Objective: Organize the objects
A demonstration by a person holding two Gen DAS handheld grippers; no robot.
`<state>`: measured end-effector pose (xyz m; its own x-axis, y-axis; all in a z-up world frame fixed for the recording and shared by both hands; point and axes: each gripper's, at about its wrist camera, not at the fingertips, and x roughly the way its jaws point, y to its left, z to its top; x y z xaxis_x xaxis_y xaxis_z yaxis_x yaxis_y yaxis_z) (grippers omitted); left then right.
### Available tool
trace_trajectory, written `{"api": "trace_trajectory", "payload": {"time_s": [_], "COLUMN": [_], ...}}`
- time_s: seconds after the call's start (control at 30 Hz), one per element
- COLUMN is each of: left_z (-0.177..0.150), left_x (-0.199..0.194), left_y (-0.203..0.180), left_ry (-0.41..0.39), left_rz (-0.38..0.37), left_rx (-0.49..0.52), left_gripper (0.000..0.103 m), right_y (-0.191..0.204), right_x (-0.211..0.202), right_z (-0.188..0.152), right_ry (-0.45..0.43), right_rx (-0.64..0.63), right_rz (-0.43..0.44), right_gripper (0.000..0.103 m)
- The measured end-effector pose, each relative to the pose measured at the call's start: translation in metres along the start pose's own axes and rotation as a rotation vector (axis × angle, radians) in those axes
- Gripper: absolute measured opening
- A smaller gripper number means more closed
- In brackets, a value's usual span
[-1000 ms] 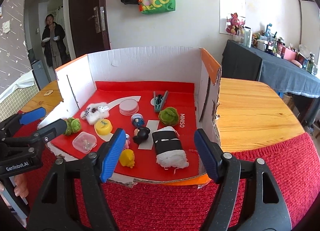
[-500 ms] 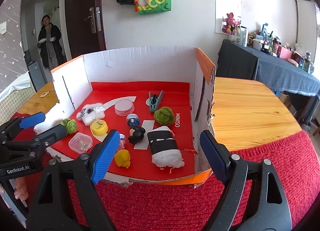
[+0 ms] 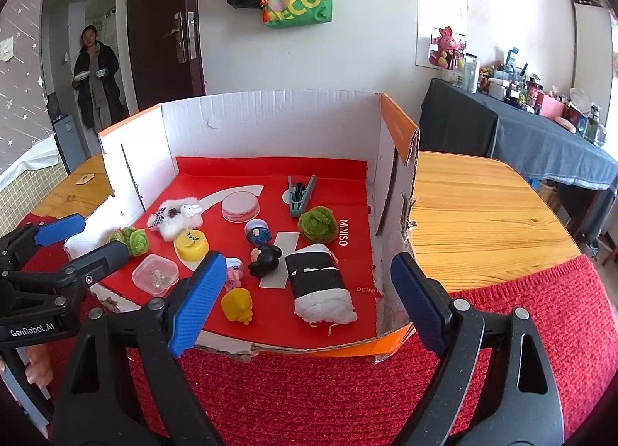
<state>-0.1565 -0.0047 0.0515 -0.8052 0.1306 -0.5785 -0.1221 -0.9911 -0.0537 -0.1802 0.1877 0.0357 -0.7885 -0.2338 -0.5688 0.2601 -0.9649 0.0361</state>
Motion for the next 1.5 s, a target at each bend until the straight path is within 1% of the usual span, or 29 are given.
{"api": "trace_trajectory", "payload": {"time_s": [0.2, 1.5], "left_z": [0.0003, 0.0003], "left_x": [-0.0008, -0.0013], "left_y": [-0.0006, -0.0007], "left_ry": [-0.002, -0.001], "left_rz": [-0.003, -0.004], "left_rx": [0.004, 0.003], "left_gripper": [0.095, 0.096], "right_y": [-0.0003, 0.0], "right_x": [-0.0002, -0.0006], "right_z": [-0.0001, -0.0005], "right_ry": [0.003, 0.002], "right_rx": [0.001, 0.001], "right_rz": [-0.001, -0.002], "right_gripper": [0.09, 0.091]}}
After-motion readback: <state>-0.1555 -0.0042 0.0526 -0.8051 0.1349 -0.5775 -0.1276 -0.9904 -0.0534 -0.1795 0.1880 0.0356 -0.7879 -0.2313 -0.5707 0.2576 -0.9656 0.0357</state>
